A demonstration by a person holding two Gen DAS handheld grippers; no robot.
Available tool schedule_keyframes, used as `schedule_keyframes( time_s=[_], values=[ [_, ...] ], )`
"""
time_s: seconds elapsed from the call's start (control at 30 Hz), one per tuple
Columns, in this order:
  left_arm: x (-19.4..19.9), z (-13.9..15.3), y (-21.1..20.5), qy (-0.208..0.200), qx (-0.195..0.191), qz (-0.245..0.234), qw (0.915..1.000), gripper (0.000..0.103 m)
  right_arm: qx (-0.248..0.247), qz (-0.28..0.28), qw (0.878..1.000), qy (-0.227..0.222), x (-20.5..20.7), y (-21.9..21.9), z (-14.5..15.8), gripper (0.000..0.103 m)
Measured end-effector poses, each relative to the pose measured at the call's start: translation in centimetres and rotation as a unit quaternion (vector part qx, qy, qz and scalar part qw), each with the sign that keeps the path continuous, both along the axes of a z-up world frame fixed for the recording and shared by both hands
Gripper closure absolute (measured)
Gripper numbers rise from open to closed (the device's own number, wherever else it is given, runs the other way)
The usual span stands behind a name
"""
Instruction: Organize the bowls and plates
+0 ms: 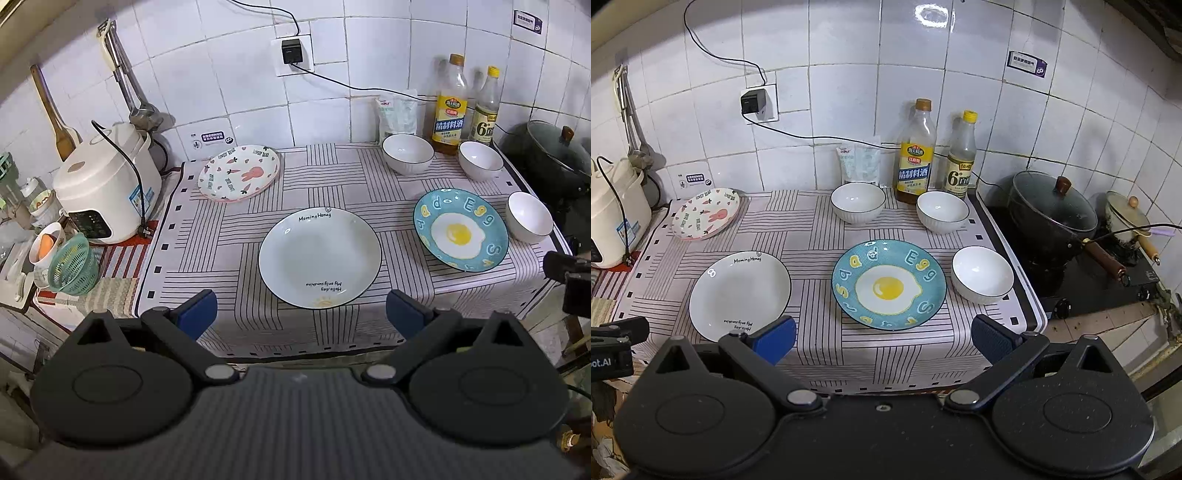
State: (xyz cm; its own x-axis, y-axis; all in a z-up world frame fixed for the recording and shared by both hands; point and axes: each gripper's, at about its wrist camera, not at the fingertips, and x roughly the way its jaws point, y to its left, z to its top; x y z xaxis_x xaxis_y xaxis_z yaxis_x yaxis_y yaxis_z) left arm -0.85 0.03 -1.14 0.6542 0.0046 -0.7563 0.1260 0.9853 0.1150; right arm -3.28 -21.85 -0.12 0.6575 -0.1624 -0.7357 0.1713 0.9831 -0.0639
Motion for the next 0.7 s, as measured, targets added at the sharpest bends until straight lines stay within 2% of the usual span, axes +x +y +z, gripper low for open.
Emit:
schedule_keyframes(
  time_s=[0.27, 0.43, 0.7],
  values=[
    [-0.1, -0.5, 0.1, 0.01, -0.005, -0.003, 0.9999, 0.004, 0.0, 0.0, 1.0, -0.006, -0.4, 0.0, -0.3, 0.001],
    [-0.1, -0.6, 0.3, 0.005, -0.009, -0.006, 0.9999, 0.003, 0.007, 0.005, 0.999, -0.031, -0.8, -0.2, -0.5, 0.001],
    [-0.4, -1.2, 0.7, -0.001, -0.011, 0.01, 0.9999, 0.003, -0.001, 0.014, 0.999, -0.044, -0.8, 0.0, -0.6, 0.001]
  ],
)
